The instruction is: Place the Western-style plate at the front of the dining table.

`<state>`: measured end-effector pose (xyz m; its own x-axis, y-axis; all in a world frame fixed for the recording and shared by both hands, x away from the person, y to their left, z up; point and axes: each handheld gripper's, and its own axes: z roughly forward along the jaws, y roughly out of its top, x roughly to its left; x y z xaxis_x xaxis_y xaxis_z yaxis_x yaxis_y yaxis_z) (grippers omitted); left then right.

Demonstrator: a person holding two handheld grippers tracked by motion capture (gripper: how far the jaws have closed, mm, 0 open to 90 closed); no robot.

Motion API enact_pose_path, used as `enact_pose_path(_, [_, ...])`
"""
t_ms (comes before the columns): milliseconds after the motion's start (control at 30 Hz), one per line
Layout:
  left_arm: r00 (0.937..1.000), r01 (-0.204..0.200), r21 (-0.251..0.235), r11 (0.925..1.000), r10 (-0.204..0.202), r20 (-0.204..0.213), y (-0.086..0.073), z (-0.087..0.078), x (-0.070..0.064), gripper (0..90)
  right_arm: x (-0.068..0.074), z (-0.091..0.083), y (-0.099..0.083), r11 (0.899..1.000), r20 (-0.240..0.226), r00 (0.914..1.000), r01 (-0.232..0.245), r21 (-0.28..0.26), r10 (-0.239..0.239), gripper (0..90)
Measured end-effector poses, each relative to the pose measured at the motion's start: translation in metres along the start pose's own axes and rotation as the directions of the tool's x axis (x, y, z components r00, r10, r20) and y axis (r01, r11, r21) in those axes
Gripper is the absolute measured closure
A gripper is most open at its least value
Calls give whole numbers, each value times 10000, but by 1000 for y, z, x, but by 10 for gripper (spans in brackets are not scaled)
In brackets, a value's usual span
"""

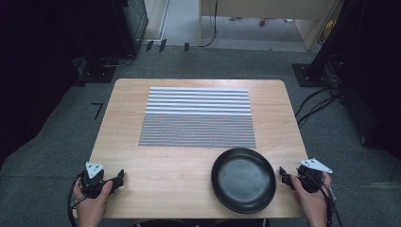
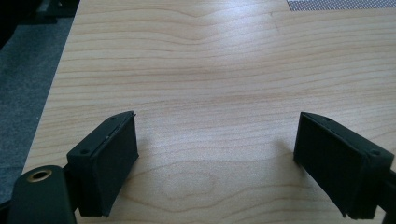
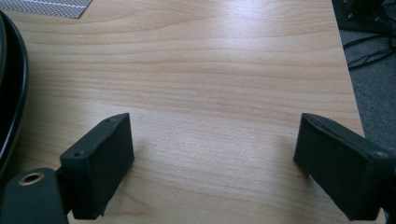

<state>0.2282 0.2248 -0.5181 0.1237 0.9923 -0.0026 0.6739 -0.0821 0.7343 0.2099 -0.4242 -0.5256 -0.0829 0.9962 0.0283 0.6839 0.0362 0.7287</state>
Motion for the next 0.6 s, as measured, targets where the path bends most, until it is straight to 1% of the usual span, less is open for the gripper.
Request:
enact_pose_path(167, [9999, 91, 202, 9998, -89, -102, 2, -1, -1, 133, 1, 0, 0, 10000, 85, 9999, -66, -15, 67, 119])
enact_pose_path(233, [9996, 225, 235, 9995, -221, -152, 3, -1, -1, 138, 2, -1, -1, 9999, 325, 9995, -33, -139, 38, 137])
enact_pose_path(267, [9995, 275, 236, 9993, -271, -153, 3, -1, -2, 138, 3, -2, 0, 9999, 409, 9992, -22, -110, 27, 137])
enact_pose_path(300, [9993, 348, 243, 9991, -345, -116, 3, -2, -2, 138, 3, -3, 0, 9999, 455, 9990, -8, -111, 13, 136])
enact_pose_path(367, [9989, 469, 204, 9987, -469, 20, 4, -3, -3, 138, 4, -7, 1, 9996, 540, 9985, -38, -283, 53, 137])
enact_pose_path(400, [9989, 474, 160, 9987, -475, 53, 5, -4, -5, 138, 4, -9, 2, 9992, 562, 9984, -71, -384, 93, 137])
enact_pose_path(433, [9988, 468, 102, 9989, -469, 154, 7, -6, -8, 138, 3, -14, 4, 9982, 608, 9980, -123, -594, 159, 138])
enact_pose_path(467, [9988, 468, 102, 9989, -469, 154, 7, -6, -8, 138, 3, -14, 4, 9982, 608, 9980, -123, -594, 159, 138])
enact_pose_path(533, [9987, 438, 48, 9990, -439, 268, 8, -9, -13, 138, 3, -19, 5, 9965, 679, 9970, -310, -776, 363, 138])
enact_pose_path(600, [9986, 341, 39, 9994, -342, 400, 10, -11, -18, 138, 3, -25, 7, 9933, 654, 9958, -573, -1001, 640, 139])
